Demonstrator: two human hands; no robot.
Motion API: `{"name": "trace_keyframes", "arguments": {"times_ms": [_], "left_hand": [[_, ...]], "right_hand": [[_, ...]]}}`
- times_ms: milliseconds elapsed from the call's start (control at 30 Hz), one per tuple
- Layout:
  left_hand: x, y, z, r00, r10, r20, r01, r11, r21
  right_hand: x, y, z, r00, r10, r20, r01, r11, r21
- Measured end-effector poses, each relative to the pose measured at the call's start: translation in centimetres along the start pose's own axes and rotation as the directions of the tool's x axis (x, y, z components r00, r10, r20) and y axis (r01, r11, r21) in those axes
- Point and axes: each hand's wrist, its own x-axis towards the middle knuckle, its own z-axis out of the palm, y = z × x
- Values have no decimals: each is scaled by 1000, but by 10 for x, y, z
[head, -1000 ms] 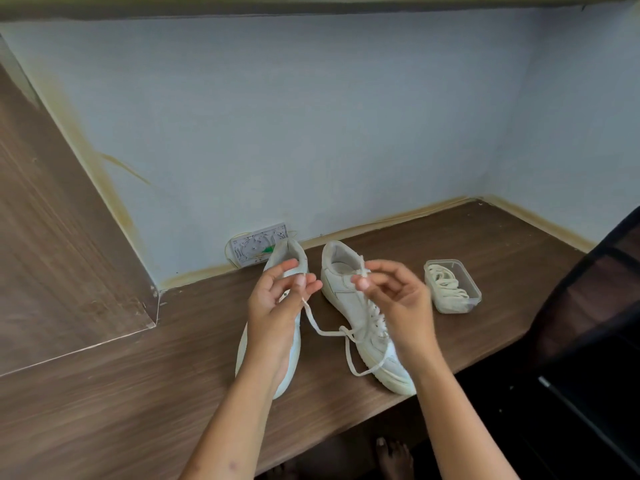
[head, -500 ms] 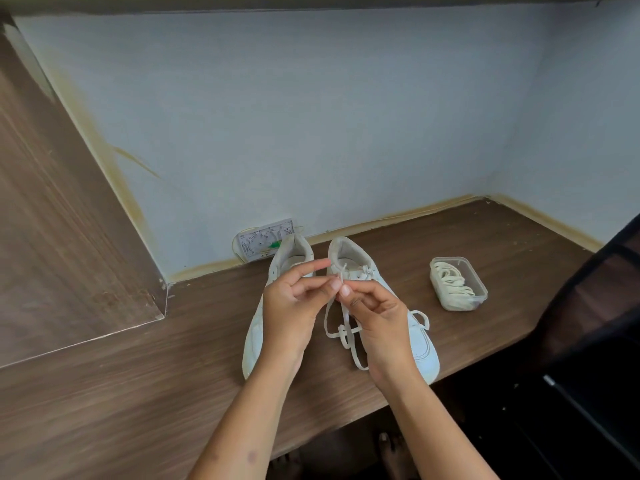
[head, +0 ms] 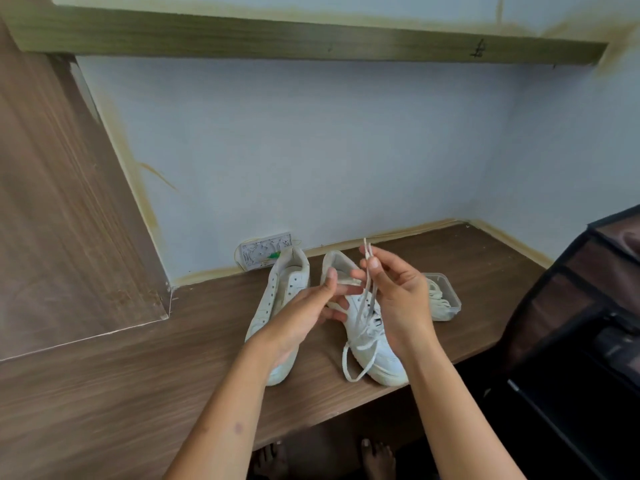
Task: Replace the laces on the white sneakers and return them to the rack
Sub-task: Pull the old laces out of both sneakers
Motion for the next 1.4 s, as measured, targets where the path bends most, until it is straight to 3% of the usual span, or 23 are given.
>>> {"name": "trace_keyframes", "arguments": {"times_ms": [100,167,233,367,433,533,633,767,833,933,1000,1133,1200,1333,1400], "left_hand": [[-4,2,11,996,-42,80,38,998,54],[-10,12,21,985,-19,172,13,999,34],[-13,22,23,984,35,172,-29,999,-32],[-21,25,9,998,62,11,-60,989,-134],[-23,21,-2,990,69,-122,-84,989,-122],[-26,22,-12,958,101,-269,-172,951,-257],[-26,21,-12,941,133,-311,-244,903,-352],[-27,17,-7,930,189,-315,-293,900,-324],[-27,19,-5,927,220,-304,-304,914,-267],[-25,20,-1,918,276,-285,-314,945,-96],[-23,21,2,927,289,-240,-298,955,2],[-22,14,1,918,354,-177,-338,934,116],[-21,11,-1,894,388,-223,-364,921,142],[-13,7,-5,829,385,-406,-352,923,157],[-14,10,-3,859,320,-400,-316,946,76]], "right_hand": [[-1,-21,4,999,25,36,-26,999,21],[-2,-31,7,999,29,29,-28,1000,-11],[1,-36,8,1000,-7,6,7,1000,-2],[9,-49,-2,986,-30,-161,51,990,130],[13,-56,-17,953,-45,-299,85,989,124],[13,-57,-38,905,-34,-425,83,992,97],[4,-45,-47,896,5,-445,27,997,66],[-6,-16,-54,899,51,-435,-142,973,-179],[-8,-4,-54,911,61,-408,-210,920,-331],[-16,0,-41,965,46,-257,-173,850,-497],[-21,-6,-26,994,95,-49,-107,871,-479],[-24,-14,2,932,156,326,-33,935,-352],[-20,-13,11,930,88,357,72,908,-412],[-8,-11,17,949,-1,315,207,757,-620],[-5,-16,21,942,-23,334,244,731,-637]]}}
